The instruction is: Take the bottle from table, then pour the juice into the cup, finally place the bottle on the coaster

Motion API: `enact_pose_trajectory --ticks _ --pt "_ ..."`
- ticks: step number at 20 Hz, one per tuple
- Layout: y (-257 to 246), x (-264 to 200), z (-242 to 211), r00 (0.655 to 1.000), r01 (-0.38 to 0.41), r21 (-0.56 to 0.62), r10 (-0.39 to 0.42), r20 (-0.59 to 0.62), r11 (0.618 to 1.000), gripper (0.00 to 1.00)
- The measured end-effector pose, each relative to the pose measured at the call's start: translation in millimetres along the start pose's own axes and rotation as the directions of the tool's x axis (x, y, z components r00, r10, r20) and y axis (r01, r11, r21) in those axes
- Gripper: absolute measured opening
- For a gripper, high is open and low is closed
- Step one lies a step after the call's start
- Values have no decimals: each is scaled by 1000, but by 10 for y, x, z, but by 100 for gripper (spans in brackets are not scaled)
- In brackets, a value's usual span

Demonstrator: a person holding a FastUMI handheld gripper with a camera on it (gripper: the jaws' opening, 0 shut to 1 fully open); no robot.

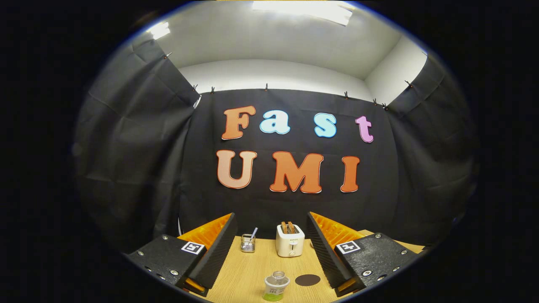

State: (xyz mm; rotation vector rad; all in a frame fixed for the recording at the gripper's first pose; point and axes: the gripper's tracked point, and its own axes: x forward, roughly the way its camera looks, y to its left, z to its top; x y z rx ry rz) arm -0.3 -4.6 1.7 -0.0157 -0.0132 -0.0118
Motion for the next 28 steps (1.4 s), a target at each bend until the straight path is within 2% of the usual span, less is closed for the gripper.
enact_pose_trajectory --ticks 11,16,23,28 --pt "-64 0 -154 999 32 -23 -33 -26 999 98" --pt "-147 -39 -346 996 84 -50 -86 -37 995 98" --pt "-296 -44 -946 989 140 -42 -141 -34 989 98" --pt "-185 3 -1424 996 80 -30 -81 -29 996 98"
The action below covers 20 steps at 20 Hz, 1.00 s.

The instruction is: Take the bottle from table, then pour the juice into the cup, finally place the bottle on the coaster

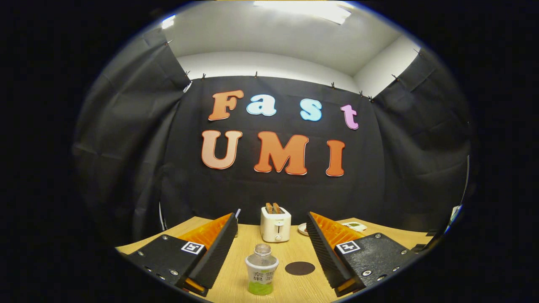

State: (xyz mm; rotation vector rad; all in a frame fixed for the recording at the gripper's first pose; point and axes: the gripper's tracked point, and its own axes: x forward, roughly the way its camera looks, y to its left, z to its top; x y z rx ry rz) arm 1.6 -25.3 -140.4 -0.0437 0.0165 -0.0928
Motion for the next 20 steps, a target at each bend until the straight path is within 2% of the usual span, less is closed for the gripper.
enact_pose_trajectory --ticks 4,11,16,20 --pt "86 74 -415 999 -47 32 47 -8 998 98" --pt "110 198 -1195 984 -69 -11 66 -165 998 98" --pt "177 217 -1600 960 -73 17 75 -271 997 98" --pt "205 130 -1966 923 -65 31 72 -377 997 98"
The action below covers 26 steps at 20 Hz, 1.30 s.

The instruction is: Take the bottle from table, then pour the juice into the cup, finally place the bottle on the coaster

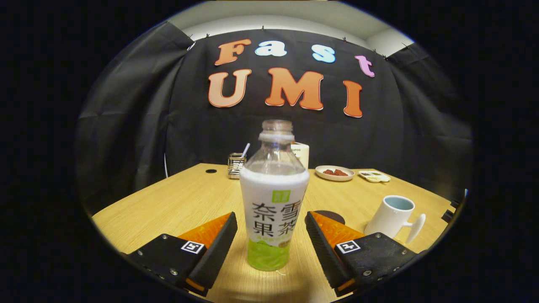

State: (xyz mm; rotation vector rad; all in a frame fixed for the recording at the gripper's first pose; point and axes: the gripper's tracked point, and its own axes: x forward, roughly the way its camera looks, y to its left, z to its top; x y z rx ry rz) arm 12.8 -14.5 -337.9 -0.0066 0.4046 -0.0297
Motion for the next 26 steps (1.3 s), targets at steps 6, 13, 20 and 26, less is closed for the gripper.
enact_pose_trajectory --ticks 6,13,20,26 --pt "42 -3 -46 999 -10 43 11 -34 999 88" --pt "117 49 -19 999 -11 57 13 -33 998 64" --pt "147 52 343 996 -90 236 82 45 968 59" --pt "43 168 407 993 -115 404 110 37 907 58"
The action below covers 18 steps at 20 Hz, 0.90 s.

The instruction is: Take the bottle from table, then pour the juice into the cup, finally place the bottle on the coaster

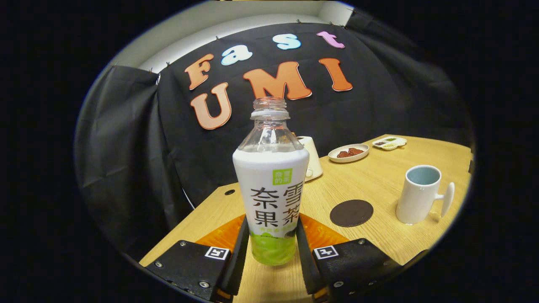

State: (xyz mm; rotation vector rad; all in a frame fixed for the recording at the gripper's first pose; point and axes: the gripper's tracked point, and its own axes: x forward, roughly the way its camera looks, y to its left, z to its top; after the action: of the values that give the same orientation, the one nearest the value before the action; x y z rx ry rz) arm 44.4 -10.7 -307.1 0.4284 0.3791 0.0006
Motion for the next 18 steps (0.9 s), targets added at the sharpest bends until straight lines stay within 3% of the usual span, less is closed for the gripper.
enact_pose_trajectory --ticks 7,14,18 --pt "-93 126 113 1000 -26 301 22 18 953 58" --pt "-238 200 258 998 -39 543 11 55 839 58" --pt "-372 231 287 998 -31 659 -14 64 751 58"
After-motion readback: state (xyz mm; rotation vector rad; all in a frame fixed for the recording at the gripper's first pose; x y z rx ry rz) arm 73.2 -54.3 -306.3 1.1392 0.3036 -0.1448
